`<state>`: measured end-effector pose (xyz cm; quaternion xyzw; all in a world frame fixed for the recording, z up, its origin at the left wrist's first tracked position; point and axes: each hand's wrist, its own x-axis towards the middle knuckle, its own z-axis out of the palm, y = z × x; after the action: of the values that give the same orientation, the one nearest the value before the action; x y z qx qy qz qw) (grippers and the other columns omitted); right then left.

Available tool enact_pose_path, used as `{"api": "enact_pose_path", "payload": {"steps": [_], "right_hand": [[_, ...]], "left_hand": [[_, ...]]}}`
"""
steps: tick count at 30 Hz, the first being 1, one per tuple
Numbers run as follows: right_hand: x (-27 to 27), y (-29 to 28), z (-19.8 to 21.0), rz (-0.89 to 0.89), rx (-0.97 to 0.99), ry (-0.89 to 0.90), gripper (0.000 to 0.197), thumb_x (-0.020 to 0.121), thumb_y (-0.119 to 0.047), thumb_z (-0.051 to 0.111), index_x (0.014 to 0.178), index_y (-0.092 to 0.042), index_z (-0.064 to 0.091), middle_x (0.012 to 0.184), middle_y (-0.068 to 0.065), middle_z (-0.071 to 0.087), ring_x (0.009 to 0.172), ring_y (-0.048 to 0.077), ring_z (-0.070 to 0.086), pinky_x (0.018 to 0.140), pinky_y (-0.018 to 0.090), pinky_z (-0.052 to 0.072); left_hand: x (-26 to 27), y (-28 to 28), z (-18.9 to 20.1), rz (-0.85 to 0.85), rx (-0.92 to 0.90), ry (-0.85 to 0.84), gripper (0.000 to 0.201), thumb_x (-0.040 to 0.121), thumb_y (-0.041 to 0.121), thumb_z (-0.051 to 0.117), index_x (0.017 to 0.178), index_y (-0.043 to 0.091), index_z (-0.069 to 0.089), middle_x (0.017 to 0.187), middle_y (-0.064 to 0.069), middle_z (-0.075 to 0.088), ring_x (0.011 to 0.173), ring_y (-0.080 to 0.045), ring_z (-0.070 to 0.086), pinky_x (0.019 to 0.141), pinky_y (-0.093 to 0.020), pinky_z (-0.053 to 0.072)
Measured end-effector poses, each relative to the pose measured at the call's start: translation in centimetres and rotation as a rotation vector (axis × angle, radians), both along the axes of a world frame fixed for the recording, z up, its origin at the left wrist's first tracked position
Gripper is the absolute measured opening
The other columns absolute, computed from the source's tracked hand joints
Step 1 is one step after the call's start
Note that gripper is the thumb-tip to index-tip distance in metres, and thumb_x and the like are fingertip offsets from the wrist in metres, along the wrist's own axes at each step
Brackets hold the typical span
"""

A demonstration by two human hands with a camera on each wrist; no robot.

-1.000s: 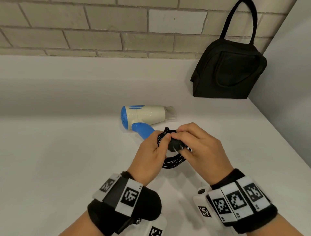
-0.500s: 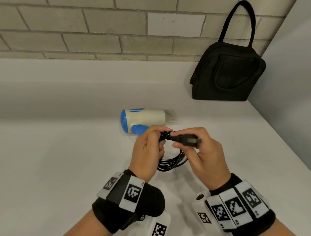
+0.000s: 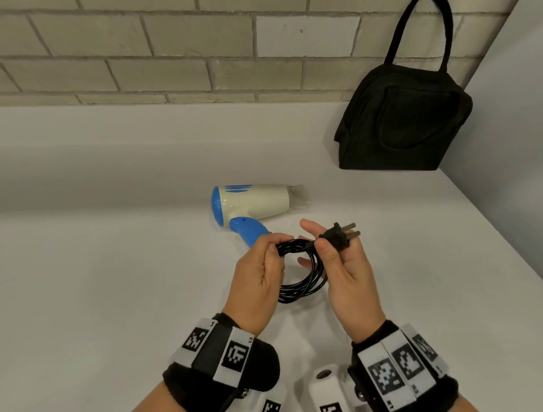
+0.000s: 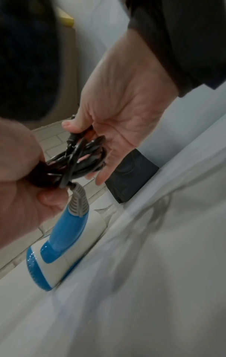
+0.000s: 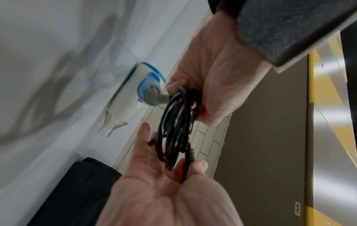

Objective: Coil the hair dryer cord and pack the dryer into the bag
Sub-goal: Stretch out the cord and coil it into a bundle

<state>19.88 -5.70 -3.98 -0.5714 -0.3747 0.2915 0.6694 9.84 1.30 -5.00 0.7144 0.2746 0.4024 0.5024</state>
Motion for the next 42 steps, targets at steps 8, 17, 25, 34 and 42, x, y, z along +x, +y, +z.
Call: {"api": "enact_pose_path", "payload": {"steps": [8,17,25,34,42], "right_hand": [[-0.1,0.7,0.5,-0.054,-0.041,0.208,0.019,0.070,-0.035,0.054,0.081,-0.021,0.062,0.098,0.013,0.068,0.089,0.018,0.065,0.090,0.040,0.051],[0.9,0.9,0.6,0.093,-0.092,0.141,0.025,0.083,-0.020,0.051,0.103,-0.006,0.056,0.100,0.006,0.070,0.093,0.017,0.067,0.084,0.027,0.053],[0.8,0.5,1.3,0.134,-0.232,-0.129,0.045,0.063,-0.025,0.075,0.089,-0.037,0.041,0.106,-0.012,0.060,0.098,0.005,0.061,0.084,0.023,0.049],[1.2,0.4,1.5,0.041,-0.282,-0.233,0.041,0.070,-0.008,0.072,0.079,-0.033,0.041,0.072,0.001,0.062,0.066,0.016,0.064,0.066,0.030,0.052],[0.8,0.5,0.9,0.133,-0.285,-0.110,0.029,0.077,0.001,0.064,0.081,-0.026,0.052,0.074,0.010,0.068,0.059,0.016,0.069,0.070,0.034,0.056]], "left_hand": [[-0.6,0.5,-0.3,-0.082,-0.196,0.018,0.028,0.086,0.024,0.028,0.095,0.026,0.055,0.064,0.008,0.058,0.049,-0.004,0.046,0.055,-0.022,0.044],[-0.5,0.7,1.2,-0.084,-0.071,0.090,0.024,0.083,0.014,0.058,0.090,0.037,0.056,0.063,0.030,0.064,0.053,0.009,0.055,0.056,-0.004,0.041],[-0.1,0.7,1.1,0.033,-0.009,0.153,0.017,0.084,0.017,0.059,0.082,0.032,0.050,0.063,0.014,0.054,0.049,0.006,0.053,0.052,-0.007,0.041],[-0.6,1.0,1.6,-0.079,0.016,0.168,0.025,0.081,0.012,0.063,0.080,0.034,0.051,0.059,0.013,0.052,0.046,0.003,0.052,0.046,-0.007,0.041],[-1.4,1.6,1.0,-0.090,0.045,0.180,0.029,0.077,0.010,0.067,0.081,0.038,0.058,0.065,0.019,0.064,0.062,0.007,0.058,0.058,-0.004,0.043]]}}
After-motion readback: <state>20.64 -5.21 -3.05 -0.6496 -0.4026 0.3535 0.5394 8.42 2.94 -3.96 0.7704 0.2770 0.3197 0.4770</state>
